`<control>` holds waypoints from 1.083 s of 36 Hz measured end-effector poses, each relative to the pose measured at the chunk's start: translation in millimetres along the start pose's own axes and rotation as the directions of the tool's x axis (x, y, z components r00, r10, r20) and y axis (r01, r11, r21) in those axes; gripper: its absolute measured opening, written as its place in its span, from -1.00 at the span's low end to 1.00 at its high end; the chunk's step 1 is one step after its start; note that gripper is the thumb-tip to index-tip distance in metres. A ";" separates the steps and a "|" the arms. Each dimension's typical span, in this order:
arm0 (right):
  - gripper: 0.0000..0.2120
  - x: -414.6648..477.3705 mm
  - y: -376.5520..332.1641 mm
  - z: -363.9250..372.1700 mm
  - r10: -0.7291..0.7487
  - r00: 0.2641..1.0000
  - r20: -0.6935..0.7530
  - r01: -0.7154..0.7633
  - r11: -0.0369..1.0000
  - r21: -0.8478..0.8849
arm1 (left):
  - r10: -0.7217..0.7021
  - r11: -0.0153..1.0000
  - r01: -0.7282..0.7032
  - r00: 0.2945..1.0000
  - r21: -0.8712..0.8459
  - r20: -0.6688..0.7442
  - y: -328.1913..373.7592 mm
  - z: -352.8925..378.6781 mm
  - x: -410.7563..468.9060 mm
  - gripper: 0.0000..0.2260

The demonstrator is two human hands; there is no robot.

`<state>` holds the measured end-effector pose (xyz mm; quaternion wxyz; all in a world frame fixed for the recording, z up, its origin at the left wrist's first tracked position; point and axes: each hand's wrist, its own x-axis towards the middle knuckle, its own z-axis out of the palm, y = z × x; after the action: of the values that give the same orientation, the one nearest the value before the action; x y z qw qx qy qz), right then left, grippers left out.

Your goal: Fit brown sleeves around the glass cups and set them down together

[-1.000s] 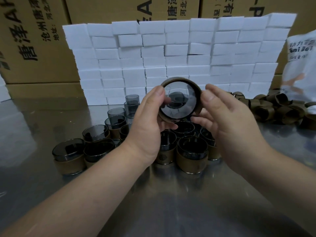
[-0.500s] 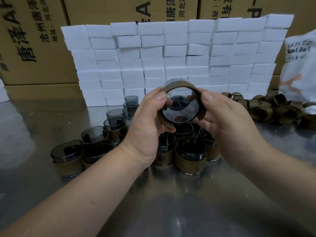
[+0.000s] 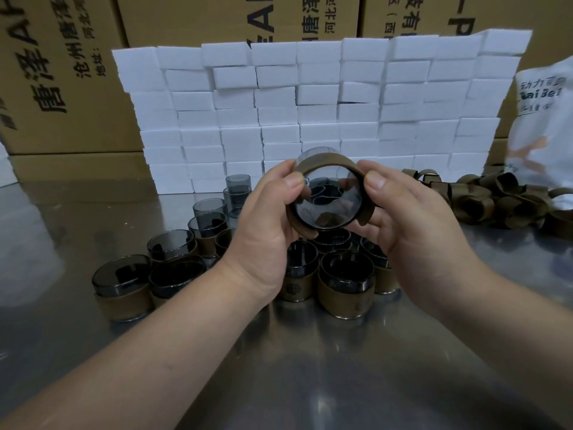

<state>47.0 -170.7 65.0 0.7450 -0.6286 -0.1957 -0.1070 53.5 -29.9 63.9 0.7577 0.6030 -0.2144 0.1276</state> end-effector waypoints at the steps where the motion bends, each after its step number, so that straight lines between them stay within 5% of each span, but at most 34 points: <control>1: -0.38 -0.2 0.0 0.1 -0.001 1.000 -0.006 0.001 1.000 0.005 | 0.000 1.000 0.000 1.000 -0.001 0.000 -0.2 0.1 -0.3 -0.42; 8: -0.55 -0.7 0.7 1.1 -0.026 0.999 -0.021 0.026 1.000 0.012 | 0.013 1.000 -0.013 1.000 -0.008 -0.016 -0.3 -0.2 -0.5 -0.31; 16: -0.59 -1.6 0.2 2.4 -0.043 0.998 -0.041 0.044 0.999 0.023 | 0.053 0.999 -0.053 0.999 0.009 0.007 1.1 1.7 -2.7 -0.52; 39: -0.64 -1.5 -2.0 1.5 -0.044 0.999 -0.021 0.045 0.995 0.087 | 0.081 0.996 -0.080 0.996 -0.044 0.024 -1.6 -2.3 0.6 -0.58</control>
<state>44.6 -169.8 66.4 0.7710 -0.5900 -0.2071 -0.1208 55.1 -28.1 62.4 0.7618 0.5792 -0.2510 0.1455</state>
